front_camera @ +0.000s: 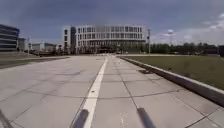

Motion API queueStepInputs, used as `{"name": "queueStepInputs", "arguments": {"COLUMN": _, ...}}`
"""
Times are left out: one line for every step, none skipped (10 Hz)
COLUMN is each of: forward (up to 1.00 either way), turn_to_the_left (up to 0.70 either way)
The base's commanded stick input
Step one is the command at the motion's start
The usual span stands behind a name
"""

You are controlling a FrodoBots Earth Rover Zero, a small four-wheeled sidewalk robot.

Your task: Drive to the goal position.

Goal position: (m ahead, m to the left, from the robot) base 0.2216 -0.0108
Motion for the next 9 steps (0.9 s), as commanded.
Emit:
{"name": "queueStepInputs", "arguments": {"forward": 0.07, "turn_to_the_left": 0.0}}
{"name": "queueStepInputs", "arguments": {"forward": 0.07, "turn_to_the_left": 0.0}}
{"name": "queueStepInputs", "arguments": {"forward": 0.07, "turn_to_the_left": 0.0}}
{"name": "queueStepInputs", "arguments": {"forward": 0.07, "turn_to_the_left": 0.0}}
{"name": "queueStepInputs", "arguments": {"forward": 0.07, "turn_to_the_left": 0.0}}
{"name": "queueStepInputs", "arguments": {"forward": 0.07, "turn_to_the_left": 0.0}}
{"name": "queueStepInputs", "arguments": {"forward": 0.07, "turn_to_the_left": 0.0}}
{"name": "queueStepInputs", "arguments": {"forward": 0.07, "turn_to_the_left": 0.0}}
{"name": "queueStepInputs", "arguments": {"forward": 0.07, "turn_to_the_left": 0.0}}
